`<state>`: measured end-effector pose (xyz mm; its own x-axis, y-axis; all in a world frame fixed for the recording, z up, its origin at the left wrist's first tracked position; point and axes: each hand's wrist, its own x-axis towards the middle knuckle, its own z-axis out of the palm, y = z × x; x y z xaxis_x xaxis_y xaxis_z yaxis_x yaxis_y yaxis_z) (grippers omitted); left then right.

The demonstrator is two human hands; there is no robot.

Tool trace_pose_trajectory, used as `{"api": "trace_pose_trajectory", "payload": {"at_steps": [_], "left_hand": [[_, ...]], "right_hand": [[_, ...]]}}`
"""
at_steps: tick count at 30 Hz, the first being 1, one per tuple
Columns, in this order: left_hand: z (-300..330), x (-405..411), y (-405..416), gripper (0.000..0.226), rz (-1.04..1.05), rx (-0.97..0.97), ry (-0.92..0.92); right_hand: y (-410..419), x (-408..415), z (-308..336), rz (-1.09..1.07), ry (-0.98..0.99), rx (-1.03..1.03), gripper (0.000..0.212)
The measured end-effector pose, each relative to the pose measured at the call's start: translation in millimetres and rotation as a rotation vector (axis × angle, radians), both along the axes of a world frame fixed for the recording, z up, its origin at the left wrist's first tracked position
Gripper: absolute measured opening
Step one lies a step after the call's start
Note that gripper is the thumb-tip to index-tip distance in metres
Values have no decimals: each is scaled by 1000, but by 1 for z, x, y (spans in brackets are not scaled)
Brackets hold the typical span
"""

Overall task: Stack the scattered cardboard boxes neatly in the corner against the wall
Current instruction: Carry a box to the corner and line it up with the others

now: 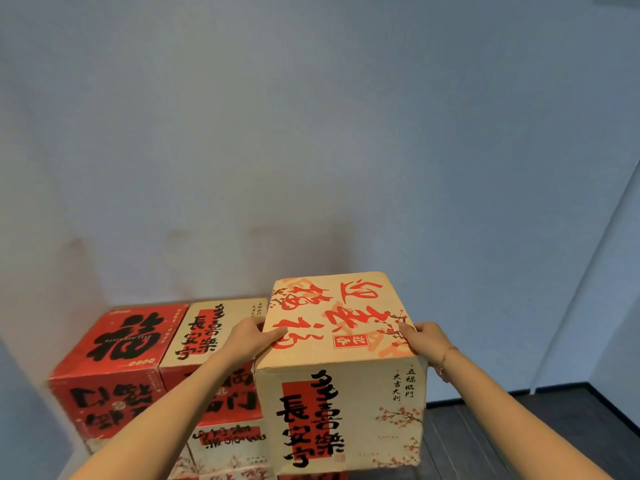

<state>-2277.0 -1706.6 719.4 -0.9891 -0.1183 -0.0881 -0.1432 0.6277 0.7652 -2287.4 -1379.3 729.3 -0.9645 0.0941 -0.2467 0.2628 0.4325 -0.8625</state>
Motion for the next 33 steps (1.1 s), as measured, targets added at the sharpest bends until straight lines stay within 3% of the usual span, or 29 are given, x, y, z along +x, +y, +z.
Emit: {"api": "trace_pose_trajectory", "payload": {"at_steps": [10, 19, 33], "left_hand": [[-20, -100, 11, 45, 68, 13, -59], [-47, -186, 11, 46, 145, 137, -81], [-126, -237, -33, 50, 127, -25, -115]], "right_hand": [[2, -118, -34, 27, -2, -34, 35], [-5, -227, -59, 53, -18, -74, 31], [-56, -286, -144, 93, -60, -82, 29]]}}
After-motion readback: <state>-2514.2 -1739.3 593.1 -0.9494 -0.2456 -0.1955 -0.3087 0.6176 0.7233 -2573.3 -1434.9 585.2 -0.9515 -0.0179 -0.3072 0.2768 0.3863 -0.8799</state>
